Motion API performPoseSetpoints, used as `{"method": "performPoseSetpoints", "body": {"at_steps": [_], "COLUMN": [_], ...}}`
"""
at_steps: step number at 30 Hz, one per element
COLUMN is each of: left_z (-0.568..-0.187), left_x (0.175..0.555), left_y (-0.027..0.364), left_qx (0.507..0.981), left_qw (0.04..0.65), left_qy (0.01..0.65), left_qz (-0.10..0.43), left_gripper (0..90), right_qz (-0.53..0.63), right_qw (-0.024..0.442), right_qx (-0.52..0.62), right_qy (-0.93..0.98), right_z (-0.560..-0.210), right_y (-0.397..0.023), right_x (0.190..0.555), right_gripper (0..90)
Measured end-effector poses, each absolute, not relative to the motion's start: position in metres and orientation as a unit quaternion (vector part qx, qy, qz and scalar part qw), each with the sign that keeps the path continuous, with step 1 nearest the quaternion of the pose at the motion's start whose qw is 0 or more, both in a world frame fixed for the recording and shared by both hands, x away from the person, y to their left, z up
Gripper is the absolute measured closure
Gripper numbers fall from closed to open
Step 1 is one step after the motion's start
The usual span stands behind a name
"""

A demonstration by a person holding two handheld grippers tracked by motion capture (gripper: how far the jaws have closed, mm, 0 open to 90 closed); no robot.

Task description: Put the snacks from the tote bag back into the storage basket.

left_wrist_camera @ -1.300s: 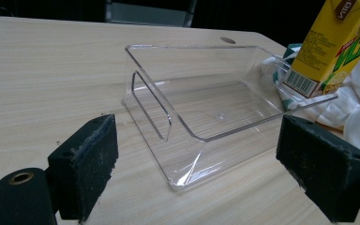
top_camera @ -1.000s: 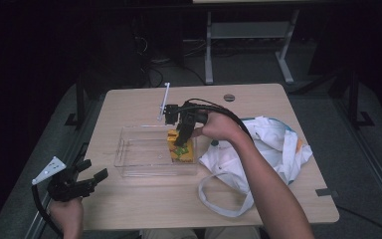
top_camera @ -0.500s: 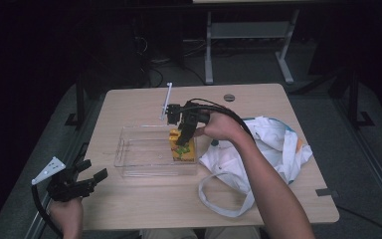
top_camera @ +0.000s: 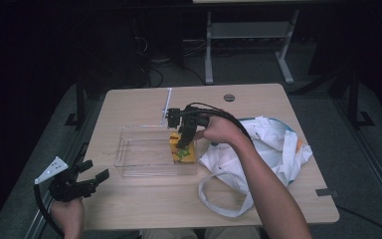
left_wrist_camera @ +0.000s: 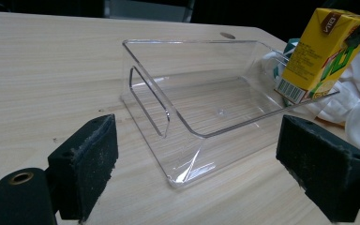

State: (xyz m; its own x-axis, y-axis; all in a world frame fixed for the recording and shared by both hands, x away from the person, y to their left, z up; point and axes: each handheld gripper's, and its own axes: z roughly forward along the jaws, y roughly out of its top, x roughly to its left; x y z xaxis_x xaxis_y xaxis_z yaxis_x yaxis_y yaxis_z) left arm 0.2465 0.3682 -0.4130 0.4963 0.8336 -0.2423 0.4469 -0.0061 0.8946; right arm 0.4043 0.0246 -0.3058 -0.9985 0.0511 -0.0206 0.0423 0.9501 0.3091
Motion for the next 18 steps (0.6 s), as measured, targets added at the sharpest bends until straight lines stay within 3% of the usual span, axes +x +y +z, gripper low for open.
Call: {"method": "performPoseSetpoints", "body": {"at_steps": [18], "left_z": [-0.413], "left_x": [0.247], "left_y": [0.368], "left_qx": [0.681], "left_qw": [0.533], "left_qy": [0.467], "left_qz": [0.184], "left_gripper": [12.5], "right_qz": [0.158], "right_qw": [0.008], "right_qx": [0.016], "right_qy": [0.987], "right_z": [-0.318], "right_y": [0.027], "right_x": [0.406], "right_gripper": [51.9]}}
